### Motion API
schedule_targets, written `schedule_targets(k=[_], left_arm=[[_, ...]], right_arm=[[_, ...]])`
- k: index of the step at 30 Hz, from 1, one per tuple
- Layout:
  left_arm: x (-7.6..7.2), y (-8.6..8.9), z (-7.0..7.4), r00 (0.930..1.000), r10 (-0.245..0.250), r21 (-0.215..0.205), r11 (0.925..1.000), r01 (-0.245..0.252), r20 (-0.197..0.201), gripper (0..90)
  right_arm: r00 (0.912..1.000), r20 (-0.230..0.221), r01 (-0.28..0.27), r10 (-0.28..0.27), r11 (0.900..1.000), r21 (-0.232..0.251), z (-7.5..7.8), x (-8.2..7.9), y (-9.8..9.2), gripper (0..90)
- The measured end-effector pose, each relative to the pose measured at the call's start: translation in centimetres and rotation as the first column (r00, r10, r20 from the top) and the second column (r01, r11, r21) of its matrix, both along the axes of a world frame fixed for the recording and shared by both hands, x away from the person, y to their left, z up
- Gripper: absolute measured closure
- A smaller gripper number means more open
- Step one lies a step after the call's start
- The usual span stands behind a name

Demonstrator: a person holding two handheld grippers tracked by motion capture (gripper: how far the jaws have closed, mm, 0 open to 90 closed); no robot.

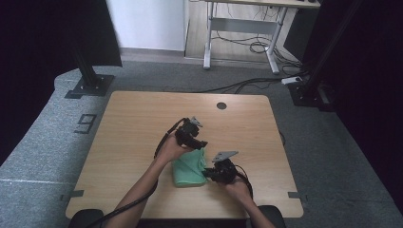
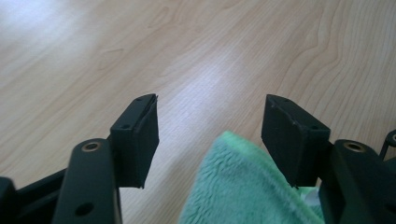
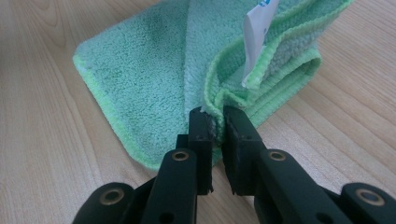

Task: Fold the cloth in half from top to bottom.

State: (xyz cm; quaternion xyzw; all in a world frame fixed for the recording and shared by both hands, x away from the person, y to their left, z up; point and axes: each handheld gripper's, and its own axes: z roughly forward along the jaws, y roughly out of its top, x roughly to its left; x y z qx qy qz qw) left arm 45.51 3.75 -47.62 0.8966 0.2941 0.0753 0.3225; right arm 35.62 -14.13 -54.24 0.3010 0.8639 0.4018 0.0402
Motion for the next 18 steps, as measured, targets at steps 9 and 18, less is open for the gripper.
schedule_targets(k=[9,18], left_arm=[[0.6,-0.1,-1.2,0.9964,0.02,0.031,0.9994,-0.018,-0.082,60.3],[0.4,-0.1,-1.4,0.9932,0.001,0.048,0.9988,0.005,-0.117,87.7]], right_arm=[[1.0,-0.003,0.0,0.0,1.0,0.006,-0.1,0.1,-0.1,80.9],[1.0,-0.002,-0.002,0.002,1.0,0.005,0.0,0.1,-0.1,80.7]])
